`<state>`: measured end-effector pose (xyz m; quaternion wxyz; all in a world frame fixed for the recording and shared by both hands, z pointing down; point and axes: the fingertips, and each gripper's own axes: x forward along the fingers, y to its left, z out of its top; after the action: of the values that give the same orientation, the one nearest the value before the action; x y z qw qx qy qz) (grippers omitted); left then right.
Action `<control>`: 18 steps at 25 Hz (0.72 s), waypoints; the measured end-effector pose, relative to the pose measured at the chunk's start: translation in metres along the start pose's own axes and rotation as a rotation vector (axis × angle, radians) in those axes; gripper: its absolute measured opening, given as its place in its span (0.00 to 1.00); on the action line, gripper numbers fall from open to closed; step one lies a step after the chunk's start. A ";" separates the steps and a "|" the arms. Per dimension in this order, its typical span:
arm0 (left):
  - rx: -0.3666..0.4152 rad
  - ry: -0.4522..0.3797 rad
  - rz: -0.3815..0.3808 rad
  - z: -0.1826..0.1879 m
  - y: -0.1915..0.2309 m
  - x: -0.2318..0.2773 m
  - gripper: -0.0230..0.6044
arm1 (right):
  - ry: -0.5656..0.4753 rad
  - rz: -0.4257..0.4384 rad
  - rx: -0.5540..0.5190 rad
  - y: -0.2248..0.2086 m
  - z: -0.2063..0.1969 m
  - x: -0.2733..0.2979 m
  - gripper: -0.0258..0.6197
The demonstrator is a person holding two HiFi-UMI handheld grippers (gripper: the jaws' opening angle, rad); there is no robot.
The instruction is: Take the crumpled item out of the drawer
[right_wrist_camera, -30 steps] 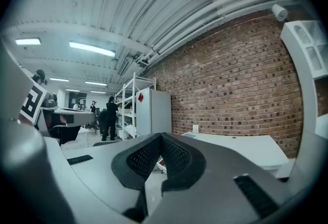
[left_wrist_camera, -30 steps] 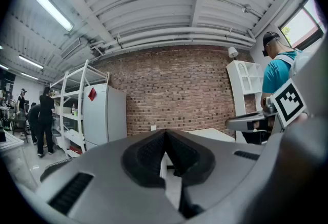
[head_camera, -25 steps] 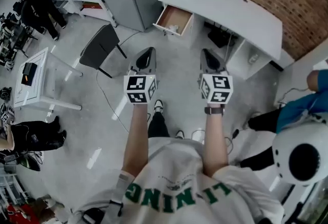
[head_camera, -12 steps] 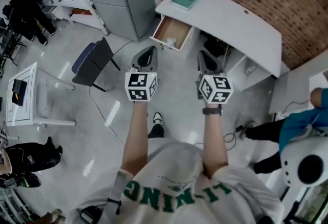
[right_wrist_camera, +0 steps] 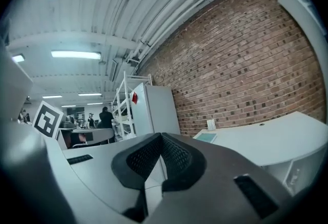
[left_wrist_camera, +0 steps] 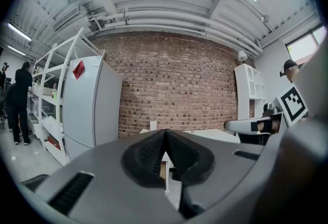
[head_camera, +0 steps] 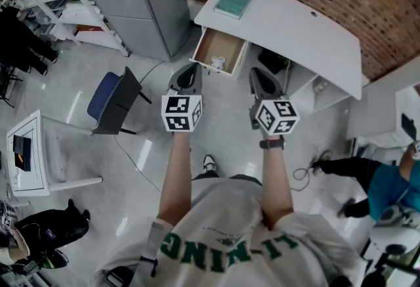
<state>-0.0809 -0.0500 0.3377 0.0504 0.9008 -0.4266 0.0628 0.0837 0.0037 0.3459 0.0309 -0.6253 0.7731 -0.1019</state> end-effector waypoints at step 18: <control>-0.080 0.075 0.000 -0.054 0.051 0.078 0.03 | 0.163 -0.025 0.026 -0.029 -0.058 0.092 0.04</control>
<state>-0.0750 -0.1343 0.4049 0.1025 0.8951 -0.4265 0.0793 0.0821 -0.0844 0.4155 -0.0250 -0.6240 0.7638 -0.1629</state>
